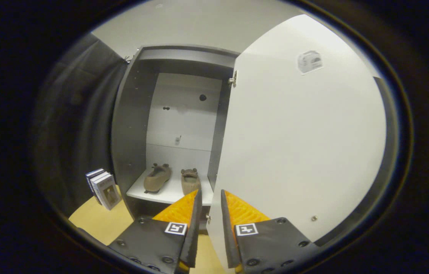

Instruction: Open the shoe cabinet door, grab the shoes and put them into the shoe cabinet, then close the shoe cabinet door.

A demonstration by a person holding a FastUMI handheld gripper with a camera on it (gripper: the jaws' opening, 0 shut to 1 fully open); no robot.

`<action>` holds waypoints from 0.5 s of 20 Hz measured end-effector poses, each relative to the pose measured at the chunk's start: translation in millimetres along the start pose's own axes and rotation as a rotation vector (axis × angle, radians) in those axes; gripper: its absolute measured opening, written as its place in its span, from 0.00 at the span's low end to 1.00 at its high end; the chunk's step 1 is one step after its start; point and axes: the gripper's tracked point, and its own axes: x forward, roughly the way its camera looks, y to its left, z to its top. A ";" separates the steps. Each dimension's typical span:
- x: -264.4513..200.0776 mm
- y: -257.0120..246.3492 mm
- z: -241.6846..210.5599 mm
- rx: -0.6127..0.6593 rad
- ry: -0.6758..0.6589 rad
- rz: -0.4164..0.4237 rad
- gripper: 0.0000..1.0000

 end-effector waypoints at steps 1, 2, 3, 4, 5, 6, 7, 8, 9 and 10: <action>-11.0 -5.5 -1.3 0.009 -0.002 0.003 0.32; -22.0 -11.5 -2.9 0.013 -0.002 0.002 0.32; -32.0 -17.5 -5.7 0.015 -0.001 0.002 0.32; -42.2 -26.0 -7.4 0.012 0.002 -0.001 0.32; -50.5 -34.9 -8.5 0.008 0.007 -0.008 0.32; -59.0 -43.7 -9.6 0.010 0.008 -0.011 0.32; -67.4 -50.0 -10.6 0.018 0.008 -0.004 0.32; -75.2 -53.8 -10.5 0.031 0.002 0.019 0.33; -81.6 -58.5 -9.5 0.043 -0.007 0.037 0.32; -86.7 -65.5 -10.1 0.049 -0.013 0.047 0.32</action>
